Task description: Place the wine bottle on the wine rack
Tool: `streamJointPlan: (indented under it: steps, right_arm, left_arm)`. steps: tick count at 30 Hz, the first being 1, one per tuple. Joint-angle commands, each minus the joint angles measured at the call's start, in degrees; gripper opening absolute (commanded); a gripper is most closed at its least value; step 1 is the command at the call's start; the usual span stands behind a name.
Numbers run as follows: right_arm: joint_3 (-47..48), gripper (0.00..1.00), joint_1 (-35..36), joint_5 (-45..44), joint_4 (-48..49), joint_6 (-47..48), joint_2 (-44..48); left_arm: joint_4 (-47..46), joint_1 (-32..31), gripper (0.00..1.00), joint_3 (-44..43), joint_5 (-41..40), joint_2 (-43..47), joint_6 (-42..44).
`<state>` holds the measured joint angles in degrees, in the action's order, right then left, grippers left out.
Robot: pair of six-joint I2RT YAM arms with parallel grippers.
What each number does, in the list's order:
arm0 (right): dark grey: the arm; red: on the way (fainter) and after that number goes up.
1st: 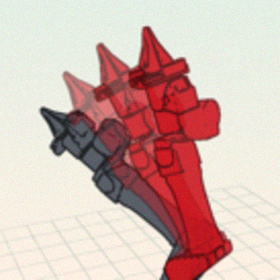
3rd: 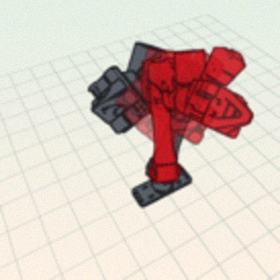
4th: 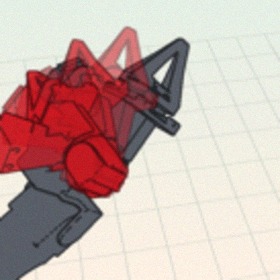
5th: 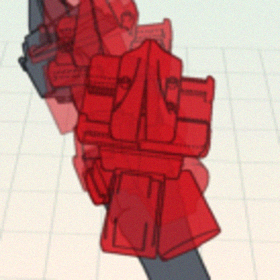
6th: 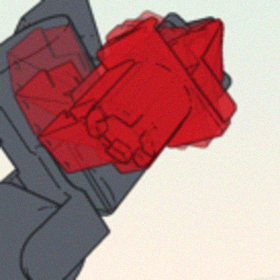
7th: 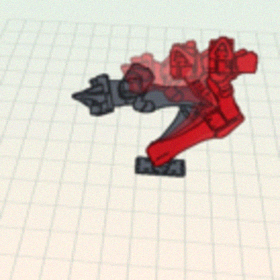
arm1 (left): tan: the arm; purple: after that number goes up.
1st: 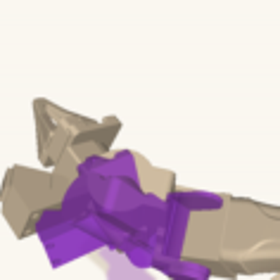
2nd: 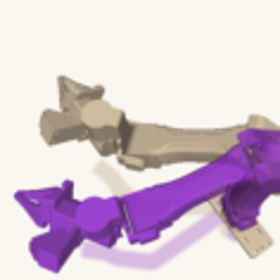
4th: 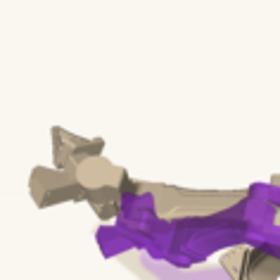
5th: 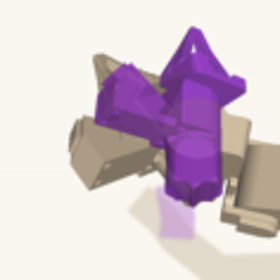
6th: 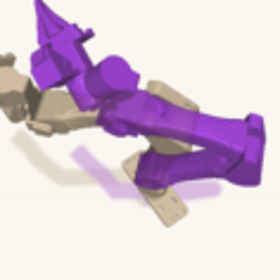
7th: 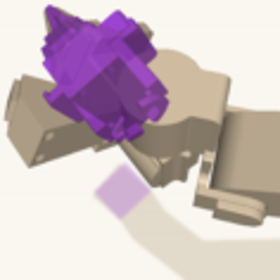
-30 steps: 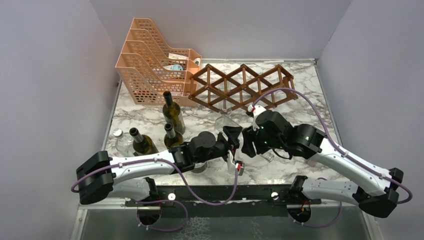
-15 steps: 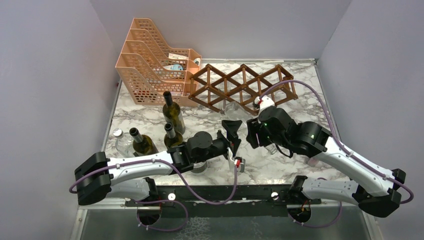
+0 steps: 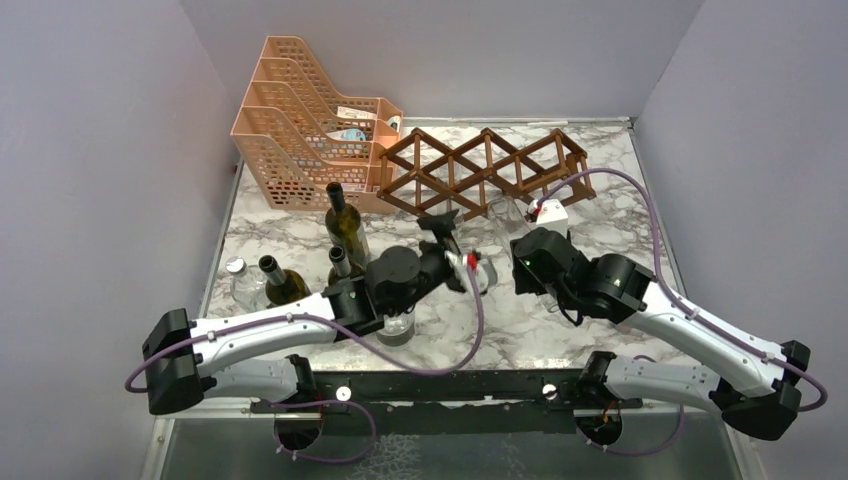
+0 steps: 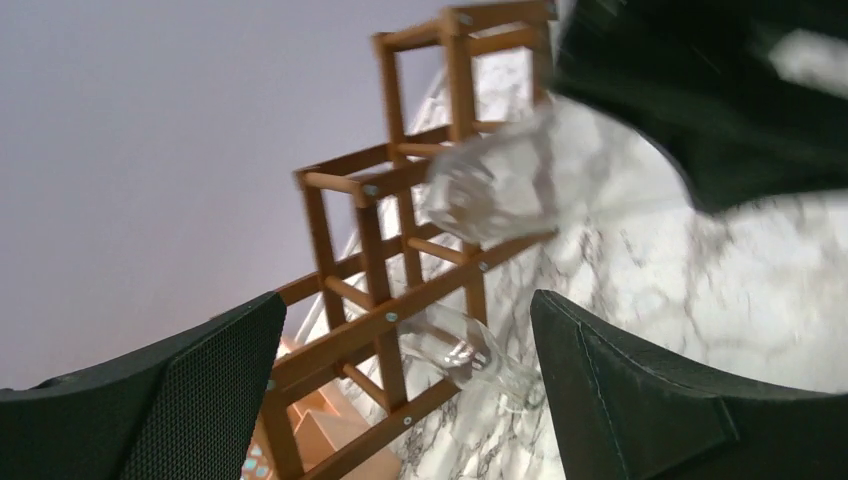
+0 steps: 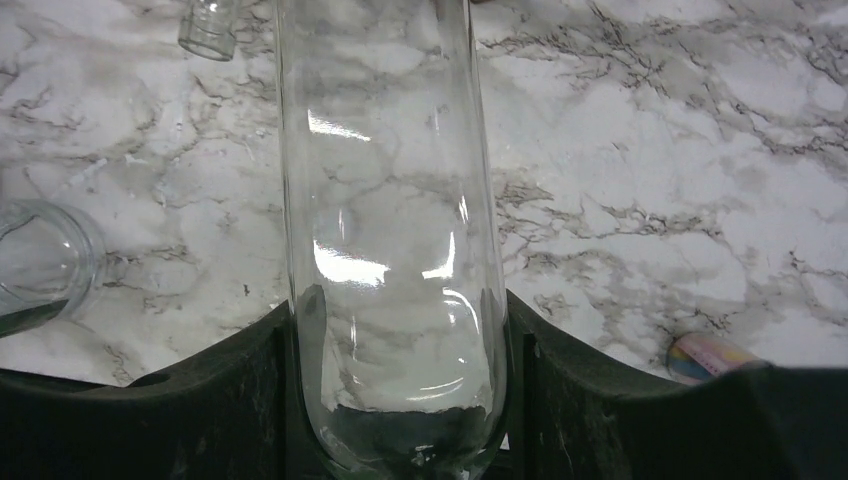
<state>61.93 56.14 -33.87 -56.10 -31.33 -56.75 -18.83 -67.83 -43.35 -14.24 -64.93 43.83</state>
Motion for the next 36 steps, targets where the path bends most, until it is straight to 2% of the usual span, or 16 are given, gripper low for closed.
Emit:
streamJointPlan:
  steps: [1, 8, 12, 16, 27, 36]
  right_arm:
    - [-0.94, 0.01, -0.15, -5.39, 2.72, -4.47, 3.41]
    - [-4.02, 0.01, -1.93, -3.87, 6.62, -2.94, 2.44]
    - [-8.31, 0.01, -3.87, -1.76, 11.07, -3.16, 3.13]
    - [-11.58, 0.01, -5.73, 1.23, 14.89, -3.34, 3.47]
    - [-18.15, 0.01, -12.44, 1.40, 22.04, -8.25, -1.17]
    - [-21.38, 0.01, -16.85, 8.95, 34.59, -5.76, 0.14]
  left_arm:
    - [15.64, 0.41, 0.99, -14.77, -14.35, -1.11, -20.16]
    - [19.49, 0.69, 0.99, -17.88, -12.23, 2.16, -29.70]
    - [27.46, 0.79, 0.99, -24.00, -7.70, 2.95, -37.65]
    - [28.56, 0.77, 0.99, -24.19, -2.78, 4.28, -42.21]
    - [32.21, 0.80, 0.99, -24.41, -0.29, 5.58, -49.67]
    - [32.25, 0.76, 0.99, -24.15, 3.78, 6.30, -50.63]
